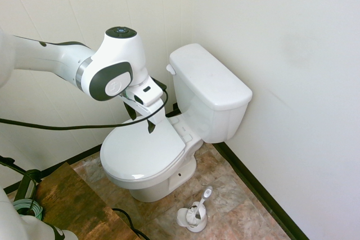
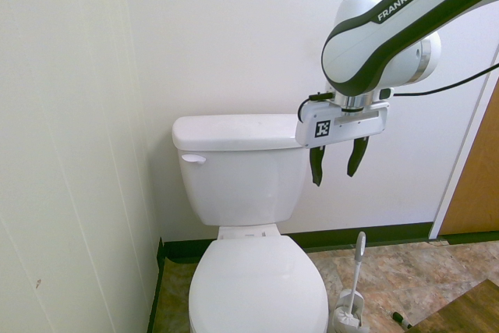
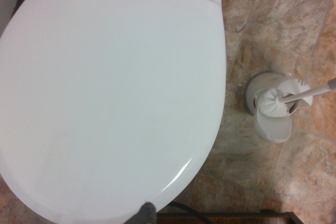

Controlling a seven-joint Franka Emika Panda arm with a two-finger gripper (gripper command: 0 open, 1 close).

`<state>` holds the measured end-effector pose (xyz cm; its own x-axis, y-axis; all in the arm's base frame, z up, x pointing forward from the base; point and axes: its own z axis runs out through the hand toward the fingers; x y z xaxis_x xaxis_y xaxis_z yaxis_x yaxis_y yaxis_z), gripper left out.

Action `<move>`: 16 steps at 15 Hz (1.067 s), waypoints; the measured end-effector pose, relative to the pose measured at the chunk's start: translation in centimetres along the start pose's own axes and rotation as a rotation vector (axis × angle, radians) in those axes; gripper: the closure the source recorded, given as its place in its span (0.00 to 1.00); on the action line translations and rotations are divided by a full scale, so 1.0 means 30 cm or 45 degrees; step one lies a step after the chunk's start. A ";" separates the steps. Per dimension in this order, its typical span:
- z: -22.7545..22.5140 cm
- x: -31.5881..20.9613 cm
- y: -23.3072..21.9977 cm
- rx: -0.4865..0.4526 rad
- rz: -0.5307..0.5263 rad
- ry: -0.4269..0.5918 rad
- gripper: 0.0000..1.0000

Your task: Flush the toilet

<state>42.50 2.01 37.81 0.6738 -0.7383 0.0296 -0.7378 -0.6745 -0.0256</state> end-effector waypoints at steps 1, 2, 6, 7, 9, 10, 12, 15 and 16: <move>0.001 0.001 -0.001 0.001 0.002 -0.002 0.00; 0.003 0.003 -0.001 0.005 0.008 -0.004 0.00; -0.030 0.051 -0.023 0.102 0.011 -0.003 0.00; -0.050 0.070 -0.059 0.126 -0.008 -0.002 0.00; -0.082 0.113 -0.174 0.155 -0.048 0.011 0.00; -0.085 0.134 -0.243 0.162 -0.071 0.011 0.00; -0.065 0.177 -0.389 0.162 -0.126 0.010 0.00; -0.036 0.215 -0.584 0.171 -0.186 -0.006 0.00; -0.034 0.214 -0.638 0.181 -0.205 -0.007 0.00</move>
<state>60.90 10.20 39.51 0.7831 -0.6207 0.0393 -0.6079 -0.7773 -0.1619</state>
